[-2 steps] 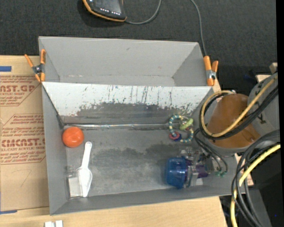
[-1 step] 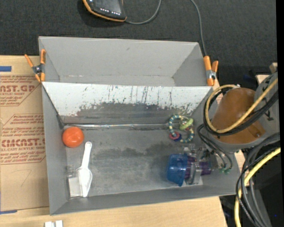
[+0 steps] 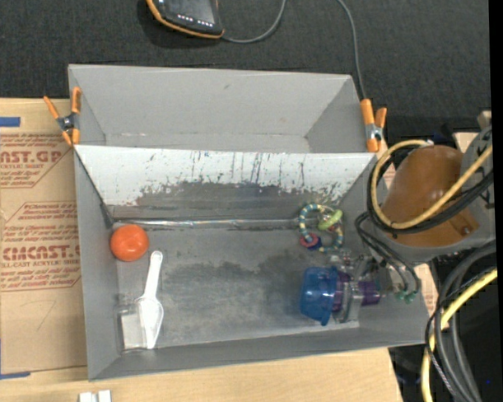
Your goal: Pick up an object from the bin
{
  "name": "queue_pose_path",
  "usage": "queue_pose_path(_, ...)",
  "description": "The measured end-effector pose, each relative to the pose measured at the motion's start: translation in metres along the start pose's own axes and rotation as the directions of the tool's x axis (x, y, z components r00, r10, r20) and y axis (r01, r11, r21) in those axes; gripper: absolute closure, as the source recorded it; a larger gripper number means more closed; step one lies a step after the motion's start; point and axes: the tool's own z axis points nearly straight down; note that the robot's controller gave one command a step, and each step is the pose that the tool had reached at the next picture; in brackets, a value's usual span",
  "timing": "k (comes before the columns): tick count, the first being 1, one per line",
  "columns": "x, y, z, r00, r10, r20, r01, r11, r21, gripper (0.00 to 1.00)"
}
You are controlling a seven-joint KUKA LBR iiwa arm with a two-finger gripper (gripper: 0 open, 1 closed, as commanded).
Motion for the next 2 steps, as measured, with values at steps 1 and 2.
queue_pose_path(1, 0.000, 0.000, -0.024, 1.000, 0.000, 0.000, 0.000, 1.000, 0.000, 1.00)
queue_pose_path(2, 0.000, 0.000, -0.039, 1.000, 0.000, 0.002, 0.000, 1.000, 0.001, 1.00)
